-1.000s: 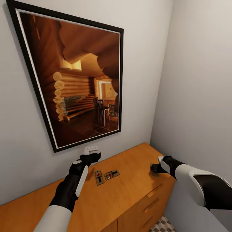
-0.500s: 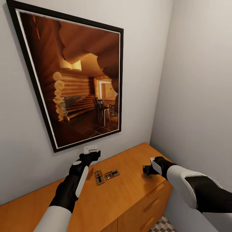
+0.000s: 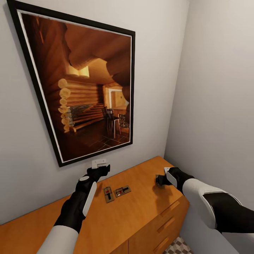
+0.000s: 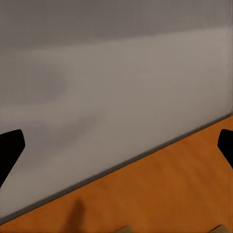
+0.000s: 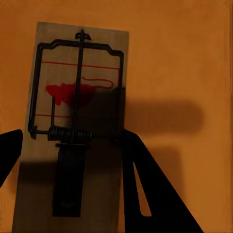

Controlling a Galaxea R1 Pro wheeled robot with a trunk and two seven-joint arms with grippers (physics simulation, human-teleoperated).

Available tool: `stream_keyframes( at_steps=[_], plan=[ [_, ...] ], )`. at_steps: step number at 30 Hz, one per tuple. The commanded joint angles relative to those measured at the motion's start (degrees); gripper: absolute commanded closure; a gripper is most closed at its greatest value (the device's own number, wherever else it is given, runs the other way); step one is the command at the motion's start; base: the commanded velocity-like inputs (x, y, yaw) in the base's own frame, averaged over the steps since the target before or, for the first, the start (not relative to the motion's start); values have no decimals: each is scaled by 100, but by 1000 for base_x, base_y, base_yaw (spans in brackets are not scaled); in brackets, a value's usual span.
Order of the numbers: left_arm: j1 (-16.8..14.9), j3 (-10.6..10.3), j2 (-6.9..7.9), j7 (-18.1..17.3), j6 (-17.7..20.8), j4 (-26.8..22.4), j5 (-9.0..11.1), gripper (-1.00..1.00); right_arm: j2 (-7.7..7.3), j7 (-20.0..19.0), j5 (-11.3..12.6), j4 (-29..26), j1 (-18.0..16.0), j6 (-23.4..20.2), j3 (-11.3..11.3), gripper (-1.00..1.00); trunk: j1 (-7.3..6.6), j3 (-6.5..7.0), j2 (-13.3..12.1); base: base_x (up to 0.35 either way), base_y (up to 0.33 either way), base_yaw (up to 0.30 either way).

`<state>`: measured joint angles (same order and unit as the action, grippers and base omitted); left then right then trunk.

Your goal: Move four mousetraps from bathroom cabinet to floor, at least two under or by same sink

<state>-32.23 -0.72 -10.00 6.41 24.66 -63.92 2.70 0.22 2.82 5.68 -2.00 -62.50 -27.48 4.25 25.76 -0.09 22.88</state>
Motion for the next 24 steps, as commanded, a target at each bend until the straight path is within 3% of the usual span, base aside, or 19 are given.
stream_keyframes(
  at_steps=[1, 7, 8, 17, 24],
  plan=[
    [-2, -9, 0, 34, 28, -6, 29, -100, -1, 31, 93, -44, 1, -40, 46, 100, 2, -3, 4, 0, 0, 0],
    [2, -15, 0, 28, 36, -6, 34, -100, -33, 44, 169, -239, 1, -61, 50, 100, 2, -3, 4, 0, 0, 0],
    [2, -16, 0, 24, 40, -6, 35, -100, -67, 44, 361, -944, 1, -62, 50, 100, 2, -3, 4, 0, 0, 0],
    [2, -24, 0, 18, 53, -6, 38, -100, -165, 35, 353, -1338, 1, -96, 51, 100, 2, -3, 4, 0, 0, 0],
    [1, -25, 0, 15, 56, -6, 38, -100, -170, 14, 356, -1773, 1, -626, 67, 100, 2, -3, 4, 0, 0, 0]
  ],
)
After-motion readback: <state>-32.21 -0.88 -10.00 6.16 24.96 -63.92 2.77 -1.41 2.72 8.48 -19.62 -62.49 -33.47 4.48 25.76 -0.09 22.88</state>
